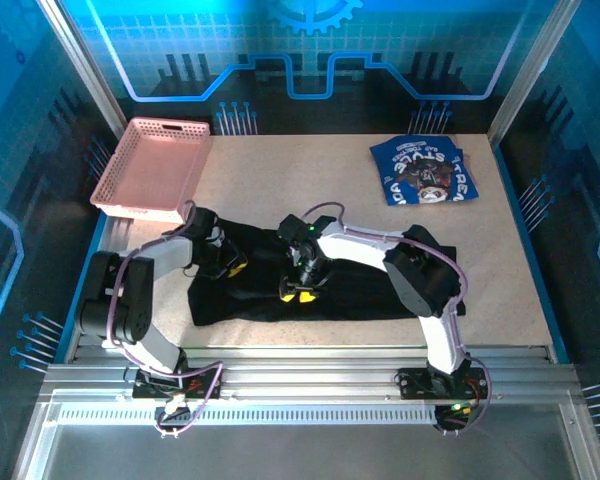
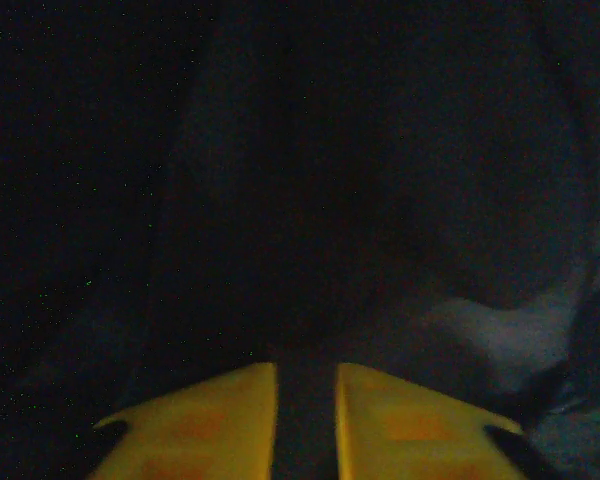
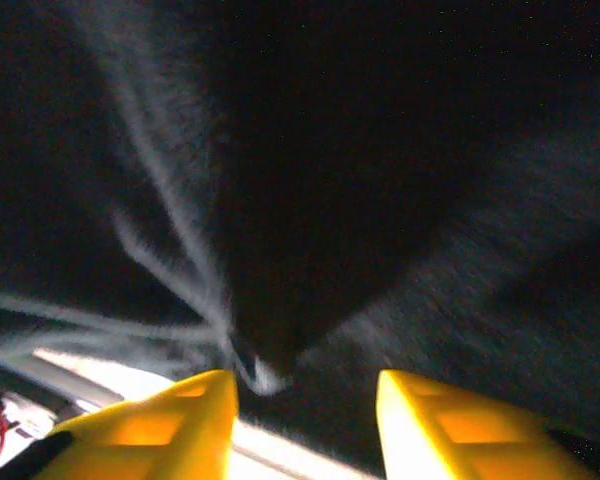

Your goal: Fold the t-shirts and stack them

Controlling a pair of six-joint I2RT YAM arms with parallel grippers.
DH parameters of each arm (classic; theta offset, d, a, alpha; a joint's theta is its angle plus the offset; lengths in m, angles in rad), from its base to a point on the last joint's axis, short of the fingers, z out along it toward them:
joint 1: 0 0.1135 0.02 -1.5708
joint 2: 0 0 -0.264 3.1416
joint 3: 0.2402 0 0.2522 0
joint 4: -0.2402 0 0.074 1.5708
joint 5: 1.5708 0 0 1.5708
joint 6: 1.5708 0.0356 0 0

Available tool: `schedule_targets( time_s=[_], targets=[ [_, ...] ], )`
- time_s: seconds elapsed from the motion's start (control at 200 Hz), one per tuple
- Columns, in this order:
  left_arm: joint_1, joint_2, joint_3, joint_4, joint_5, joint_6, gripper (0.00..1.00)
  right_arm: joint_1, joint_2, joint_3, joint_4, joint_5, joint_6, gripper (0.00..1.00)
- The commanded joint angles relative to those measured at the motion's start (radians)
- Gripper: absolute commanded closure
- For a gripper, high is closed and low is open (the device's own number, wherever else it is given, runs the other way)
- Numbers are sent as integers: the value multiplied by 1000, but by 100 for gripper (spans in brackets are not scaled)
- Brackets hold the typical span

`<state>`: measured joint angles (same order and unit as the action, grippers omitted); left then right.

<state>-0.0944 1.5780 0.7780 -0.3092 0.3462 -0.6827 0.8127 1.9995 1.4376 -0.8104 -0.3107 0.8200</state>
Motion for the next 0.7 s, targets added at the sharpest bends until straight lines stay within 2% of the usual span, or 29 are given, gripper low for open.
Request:
schedule_targets(
  time_s=[0.0,0.055,0.11,0.24,0.36,0.45,0.585,0.695],
  targets=[
    [2,-115,74,-37,48,-30,63,-49,-147,7,-75,48,-40,51],
    [1,-169,95,-66,54,-34,55,-70,-197,0,-102,75,-67,49],
    [1,-226,111,-107,38,-29,48,-102,-253,-21,-127,111,-97,41],
    [2,-312,113,-215,4,-23,42,-218,-386,-121,-134,166,-167,25],
    [-12,-346,71,-231,4,-48,42,-376,-512,-245,-101,173,-234,15],
    [-50,-339,54,-218,-23,-60,41,-510,-574,-332,-94,172,-274,12],
    [-124,-252,53,-189,-69,-96,43,-670,-604,-438,-75,154,-329,12],
    [-153,-170,52,-182,-132,-136,51,-751,-594,-494,-34,158,-364,13]
  ],
)
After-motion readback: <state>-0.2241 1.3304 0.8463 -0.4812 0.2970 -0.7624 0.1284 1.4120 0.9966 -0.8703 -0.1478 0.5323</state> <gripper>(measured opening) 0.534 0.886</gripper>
